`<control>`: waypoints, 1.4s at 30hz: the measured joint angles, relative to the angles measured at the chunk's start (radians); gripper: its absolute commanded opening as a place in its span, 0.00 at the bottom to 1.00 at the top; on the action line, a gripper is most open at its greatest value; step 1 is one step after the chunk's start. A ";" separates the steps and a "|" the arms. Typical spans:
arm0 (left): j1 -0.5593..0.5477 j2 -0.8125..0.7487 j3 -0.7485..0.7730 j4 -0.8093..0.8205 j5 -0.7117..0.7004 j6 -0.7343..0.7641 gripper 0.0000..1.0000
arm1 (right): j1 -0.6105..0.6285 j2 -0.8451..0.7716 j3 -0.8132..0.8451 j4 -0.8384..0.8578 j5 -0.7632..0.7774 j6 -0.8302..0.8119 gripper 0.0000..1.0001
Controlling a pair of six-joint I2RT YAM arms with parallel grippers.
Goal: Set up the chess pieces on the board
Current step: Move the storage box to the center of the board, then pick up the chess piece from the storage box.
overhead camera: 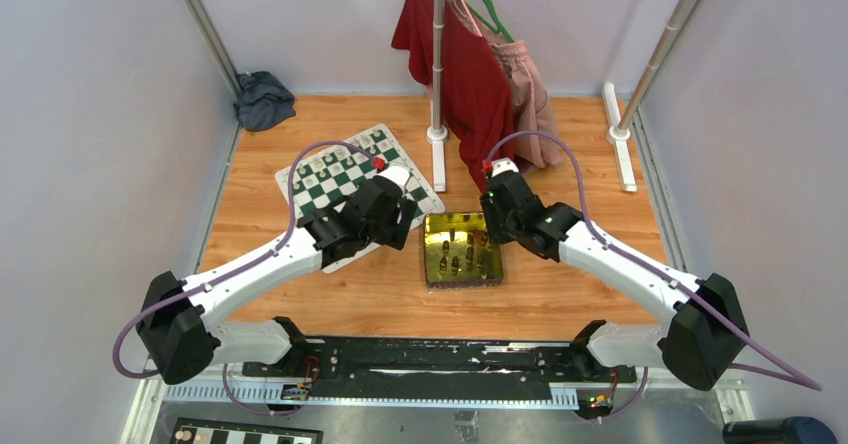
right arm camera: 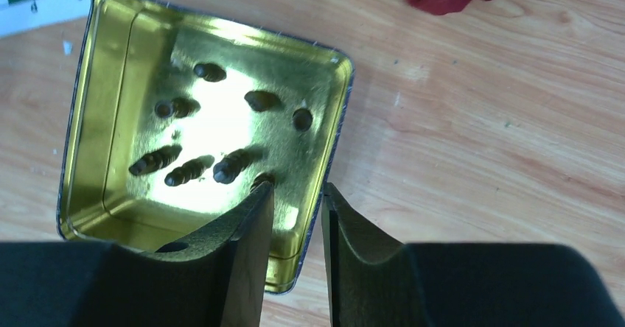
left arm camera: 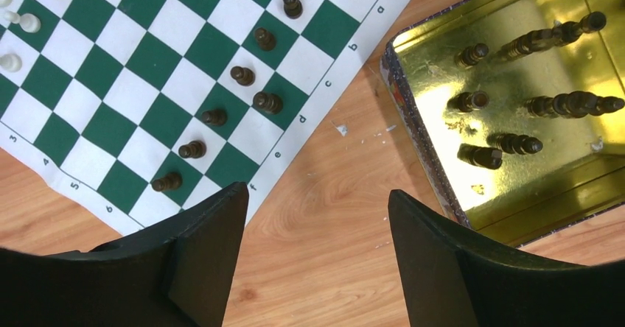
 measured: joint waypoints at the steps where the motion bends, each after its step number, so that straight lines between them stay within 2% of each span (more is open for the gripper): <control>1: 0.000 0.000 0.003 0.000 -0.001 0.001 0.75 | 0.008 -0.002 -0.006 0.000 -0.004 -0.005 0.35; 17: -0.006 0.000 0.016 0.007 -0.012 0.001 0.75 | 0.079 0.112 -0.026 0.008 -0.111 -0.084 0.36; 42: -0.006 -0.062 0.002 0.003 -0.048 0.001 0.74 | 0.110 0.224 0.015 0.052 -0.146 -0.088 0.37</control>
